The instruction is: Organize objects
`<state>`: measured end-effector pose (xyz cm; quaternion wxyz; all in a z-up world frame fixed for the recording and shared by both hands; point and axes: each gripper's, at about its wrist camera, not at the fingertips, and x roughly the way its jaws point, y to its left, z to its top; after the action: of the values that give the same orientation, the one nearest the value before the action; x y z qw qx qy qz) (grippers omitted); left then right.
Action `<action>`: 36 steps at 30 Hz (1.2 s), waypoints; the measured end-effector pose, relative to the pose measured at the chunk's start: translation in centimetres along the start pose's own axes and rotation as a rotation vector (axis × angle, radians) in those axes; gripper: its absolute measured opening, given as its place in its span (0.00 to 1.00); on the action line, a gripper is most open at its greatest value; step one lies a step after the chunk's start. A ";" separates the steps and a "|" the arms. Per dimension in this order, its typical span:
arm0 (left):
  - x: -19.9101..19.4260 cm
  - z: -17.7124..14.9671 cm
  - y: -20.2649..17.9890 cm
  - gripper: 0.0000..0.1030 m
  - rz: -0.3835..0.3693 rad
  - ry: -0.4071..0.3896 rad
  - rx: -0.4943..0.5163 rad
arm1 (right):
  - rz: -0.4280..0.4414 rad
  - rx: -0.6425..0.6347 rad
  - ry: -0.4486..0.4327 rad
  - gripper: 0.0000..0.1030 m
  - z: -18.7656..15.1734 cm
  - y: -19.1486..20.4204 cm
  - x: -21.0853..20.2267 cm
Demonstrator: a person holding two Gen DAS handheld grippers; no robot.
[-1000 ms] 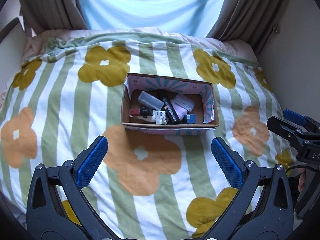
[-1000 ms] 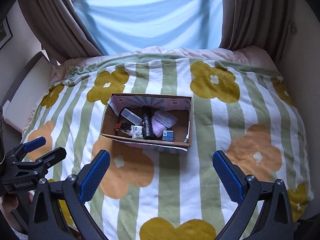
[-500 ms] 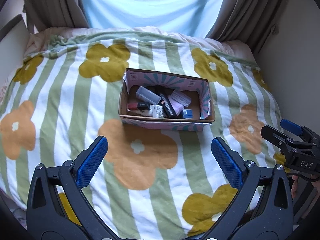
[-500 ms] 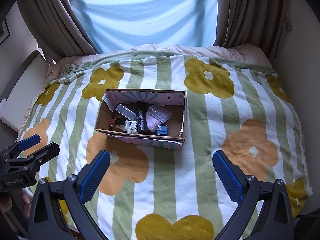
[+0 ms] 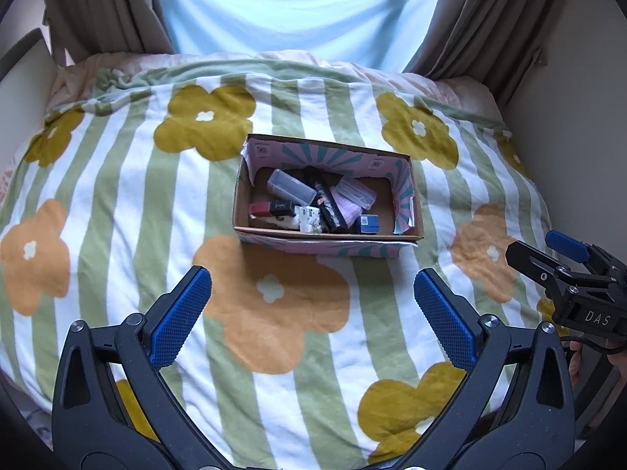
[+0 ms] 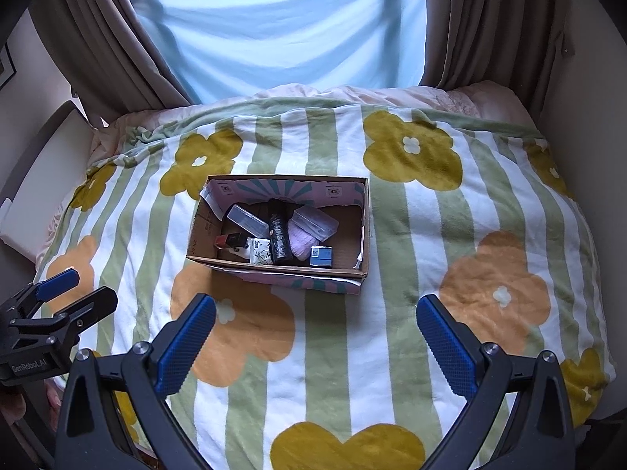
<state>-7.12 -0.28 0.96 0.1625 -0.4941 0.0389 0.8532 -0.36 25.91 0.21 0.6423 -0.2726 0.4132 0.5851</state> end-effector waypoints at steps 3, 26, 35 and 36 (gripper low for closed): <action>0.1 0.0 0.1 1.00 0.002 0.002 0.005 | -0.003 -0.001 0.001 0.99 0.0 0.0 0.1; 0.6 -0.1 0.5 1.00 0.000 0.005 0.030 | -0.006 0.008 0.002 0.99 -0.2 0.0 0.4; 0.1 0.4 0.9 1.00 0.013 -0.008 0.031 | -0.009 0.010 -0.002 0.99 -0.1 0.2 0.5; 0.1 0.4 0.8 1.00 0.020 -0.009 0.033 | -0.010 0.010 -0.003 0.99 -0.1 0.3 0.5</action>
<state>-7.77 -0.94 1.04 0.1624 -0.4872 0.0574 0.8562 -0.69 26.15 -0.24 0.6474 -0.2706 0.4136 0.5802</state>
